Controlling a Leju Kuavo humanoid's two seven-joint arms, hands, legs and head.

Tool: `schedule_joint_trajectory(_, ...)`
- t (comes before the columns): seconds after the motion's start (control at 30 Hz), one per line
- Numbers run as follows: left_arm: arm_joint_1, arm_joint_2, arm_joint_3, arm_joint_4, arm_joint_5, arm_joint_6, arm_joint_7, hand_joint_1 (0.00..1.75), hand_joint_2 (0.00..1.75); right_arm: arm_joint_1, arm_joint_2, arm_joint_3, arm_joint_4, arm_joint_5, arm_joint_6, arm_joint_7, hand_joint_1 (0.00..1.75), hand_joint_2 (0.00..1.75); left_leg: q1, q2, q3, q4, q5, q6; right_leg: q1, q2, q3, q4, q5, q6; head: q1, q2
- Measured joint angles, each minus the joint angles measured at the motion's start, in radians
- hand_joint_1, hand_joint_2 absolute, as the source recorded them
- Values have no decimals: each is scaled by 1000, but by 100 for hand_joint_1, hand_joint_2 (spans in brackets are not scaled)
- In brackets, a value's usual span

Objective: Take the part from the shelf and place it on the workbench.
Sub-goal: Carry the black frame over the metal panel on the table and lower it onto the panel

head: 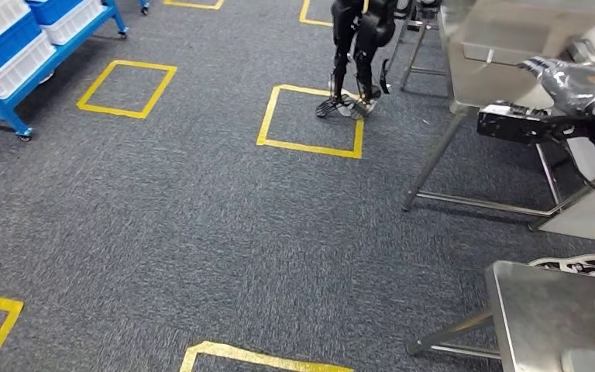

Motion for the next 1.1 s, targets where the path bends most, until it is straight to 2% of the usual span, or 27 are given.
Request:
schedule_joint_trajectory(0.03,-2,0,0,0,0,0,-3,0,0,4,-8,-5,-1,0,0,-3,0,0,0,-11,-1,0,1,3,-2,28,-30,65,-34,2,0,0)
schedule_joint_trajectory(0.07,-5,1,1,0,2,0,-7,0,0,8,-18,-9,-2,0,0,-7,0,0,-1,-24,-2,1,2,5,-3,42,-63,132,-61,4,1,0)
schedule_joint_trajectory(0.1,-6,2,2,0,5,0,-10,0,0,15,-28,-13,-3,0,1,-12,0,0,-2,-37,-2,1,2,6,-3,49,-88,178,-71,5,0,0)
schedule_joint_trajectory(0.13,-8,3,4,0,7,-1,-14,0,0,21,-38,-16,-6,0,2,-17,0,0,-3,-51,-2,3,3,6,-3,52,-98,192,-62,5,1,0)
schedule_joint_trajectory(0.17,-10,4,6,0,9,-2,-16,0,0,27,-47,-21,-10,0,4,-22,0,0,-3,-64,-1,4,3,6,-3,55,-90,166,-34,3,1,0)
schedule_joint_trajectory(0.2,-12,4,7,0,9,-2,-18,0,0,31,-56,-27,-15,0,6,-26,0,0,-4,-77,-1,6,2,6,-4,64,-66,106,7,0,0,0)
schedule_joint_trajectory(0.27,-15,5,9,0,8,-1,-19,0,0,34,-72,-45,-26,2,12,-30,0,0,-4,-101,-4,11,2,2,-5,104,-11,-22,63,-6,0,0)
schedule_joint_trajectory(0.3,-17,5,10,0,8,-1,-19,0,0,36,-80,-55,-31,4,15,-31,0,0,-3,-112,-8,12,3,-1,-4,117,5,-60,73,-8,0,0)
schedule_joint_trajectory(0.33,-17,5,11,0,8,-1,-19,0,0,37,-86,-62,-35,7,18,-31,0,0,-2,-123,-13,12,5,-6,-3,124,11,-75,72,-9,1,0)
schedule_joint_trajectory(0.4,-16,5,14,0,7,-1,-18,0,0,42,-91,-69,-44,12,21,-32,0,0,1,-144,-20,10,9,-19,-4,105,14,-83,75,-15,0,0)
schedule_joint_trajectory(0.43,-14,6,15,0,6,-1,-18,0,0,45,-91,-70,-49,14,22,-33,0,0,-1,-135,-24,16,4,-24,-6,94,16,-90,78,-20,0,0)
schedule_joint_trajectory(0.47,-14,6,16,0,6,-1,-17,0,0,49,-91,-71,-53,15,22,-33,0,0,-3,-112,-34,36,-11,-29,-8,82,19,-96,82,-27,-2,0)
schedule_joint_trajectory(0.53,-15,6,16,0,4,-1,-15,0,0,57,-93,-76,-59,17,23,-34,0,0,-5,-43,-78,133,-72,-37,-5,56,22,-102,85,-36,-6,0)
schedule_joint_trajectory(0.57,-17,5,16,0,3,-1,-13,0,0,62,-95,-78,-60,18,24,-34,0,0,-3,-21,-108,200,-104,-40,-3,42,22,-102,85,-38,-8,0)
schedule_joint_trajectory(0.6,-17,5,16,0,2,-1,-11,0,0,65,-95,-79,-61,20,25,-34,0,0,-1,-11,-133,254,-125,-43,-1,28,21,-101,84,-39,-8,0)
schedule_joint_trajectory(0.63,-17,4,16,0,2,-1,-9,0,0,68,-95,-79,-61,22,28,-34,0,0,1,-6,-143,280,-130,-45,0,15,21,-100,83,-39,-8,0)
schedule_joint_trajectory(0.67,-17,4,16,0,1,-1,-7,0,0,71,-94,-79,-61,24,30,-34,0,0,2,-4,-133,267,-115,-46,0,2,20,-99,83,-38,-8,0)
schedule_joint_trajectory(0.7,-17,4,16,0,1,-1,-5,0,0,73,-94,-79,-61,27,32,-34,0,0,2,2,-103,216,-87,-46,0,-11,20,-97,82,-37,-8,0)
schedule_joint_trajectory(0.73,-17,4,16,0,1,-1,-4,0,0,73,-93,-79,-61,31,33,-34,0,0,1,18,-63,143,-59,-44,1,-23,20,-94,79,-34,-8,0)
schedule_joint_trajectory(0.8,-18,4,16,0,1,0,-4,0,0,73,-92,-80,-61,36,33,-34,0,0,-5,44,-4,33,-26,-33,4,-43,20,-88,74,-26,-8,0)
schedule_joint_trajectory(0.83,-17,4,16,0,1,0,-4,0,0,74,-90,-80,-61,37,33,-34,0,0,-9,48,6,11,-23,-27,6,-53,21,-86,73,-22,-7,0)
schedule_joint_trajectory(0.9,-15,4,16,0,0,1,-3,0,0,77,-83,-80,-61,38,30,-34,0,0,-11,29,6,6,-18,-14,7,-69,24,-88,72,-12,-8,0)
schedule_joint_trajectory(0.93,-14,4,16,0,0,2,-3,0,0,81,-79,-80,-61,39,28,-34,0,0,-10,19,8,0,-14,-9,4,-62,25,-85,68,-7,-7,0)
schedule_joint_trajectory(1.0,-14,4,17,0,-1,2,-3,0,0,88,-76,-80,-60,40,22,-36,0,0,-5,2,13,-10,-5,3,-3,-12,7,-38,32,2,-7,0)
schedule_joint_trajectory(1.03,-15,3,17,0,-1,2,-3,0,0,92,-76,-80,-58,40,20,-37,0,0,-4,-8,13,-13,-2,6,-6,20,-16,16,1,6,-6,0)
schedule_joint_trajectory(1.07,-16,3,17,0,-1,2,-3,0,0,97,-77,-80,-56,40,19,-38,0,0,-4,-18,12,-13,-1,8,-7,39,-48,82,-32,9,-6,0)
schedule_joint_trajectory(1.1,-16,4,17,0,-1,2,-3,0,0,103,-77,-80,-54,40,18,-38,0,0,-4,-29,11,-12,0,9,-7,47,-79,145,-55,11,-6,0)
